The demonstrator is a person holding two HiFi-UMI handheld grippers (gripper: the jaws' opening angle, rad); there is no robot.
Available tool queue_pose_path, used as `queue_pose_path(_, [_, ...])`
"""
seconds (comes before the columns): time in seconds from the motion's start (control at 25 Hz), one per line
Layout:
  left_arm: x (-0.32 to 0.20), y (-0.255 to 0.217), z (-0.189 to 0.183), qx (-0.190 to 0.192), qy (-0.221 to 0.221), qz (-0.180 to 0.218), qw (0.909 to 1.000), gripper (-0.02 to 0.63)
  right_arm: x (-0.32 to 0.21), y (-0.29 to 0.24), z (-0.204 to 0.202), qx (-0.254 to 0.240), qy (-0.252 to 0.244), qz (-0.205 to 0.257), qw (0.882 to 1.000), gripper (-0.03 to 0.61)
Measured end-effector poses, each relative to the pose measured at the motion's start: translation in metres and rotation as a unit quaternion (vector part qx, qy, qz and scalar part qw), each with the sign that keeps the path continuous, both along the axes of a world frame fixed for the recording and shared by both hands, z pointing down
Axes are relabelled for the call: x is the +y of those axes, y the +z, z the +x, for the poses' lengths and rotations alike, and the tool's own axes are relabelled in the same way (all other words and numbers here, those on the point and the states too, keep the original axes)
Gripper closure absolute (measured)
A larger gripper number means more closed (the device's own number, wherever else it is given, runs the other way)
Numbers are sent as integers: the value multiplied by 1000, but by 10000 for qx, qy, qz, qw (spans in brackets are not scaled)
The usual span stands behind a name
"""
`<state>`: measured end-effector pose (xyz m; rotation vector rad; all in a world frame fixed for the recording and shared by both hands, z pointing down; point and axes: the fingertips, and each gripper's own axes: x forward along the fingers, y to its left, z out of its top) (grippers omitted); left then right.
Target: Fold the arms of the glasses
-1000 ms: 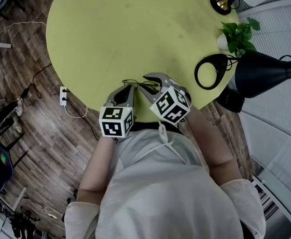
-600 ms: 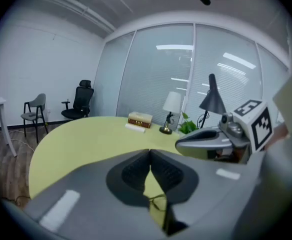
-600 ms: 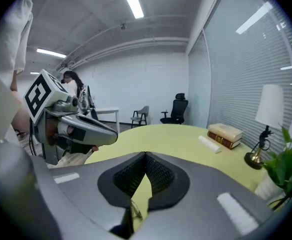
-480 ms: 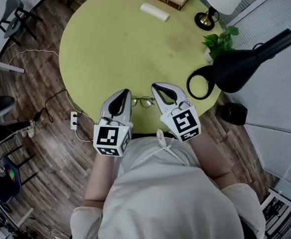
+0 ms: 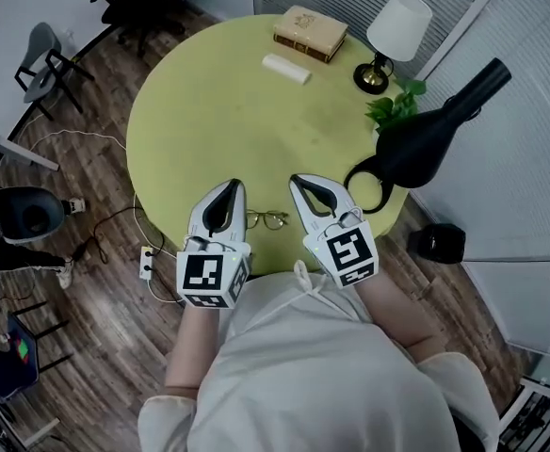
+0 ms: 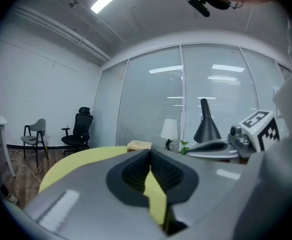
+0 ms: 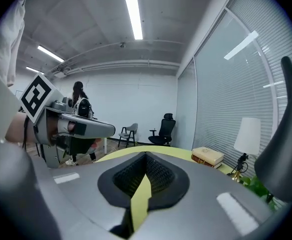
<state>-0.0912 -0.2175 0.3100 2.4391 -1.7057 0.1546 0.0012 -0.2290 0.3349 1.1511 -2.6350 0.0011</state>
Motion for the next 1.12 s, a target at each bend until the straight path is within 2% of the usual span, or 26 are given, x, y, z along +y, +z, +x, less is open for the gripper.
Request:
queue_pose_path(0.4, [5, 4, -5, -83, -208, -126, 9997, 607, 9, 5, -3, -51, -118, -133, 9998, 580])
queue_pose_path(0.72, [5, 10, -1, -141, -173, -260, 9994, 607, 8, 12, 2, -72, -57, -292, 9995, 580])
queue_pose_path(1.12, [4, 22, 4, -291, -87, -391, 9988, 607, 10, 20, 0, 21, -107, -255, 9996, 580])
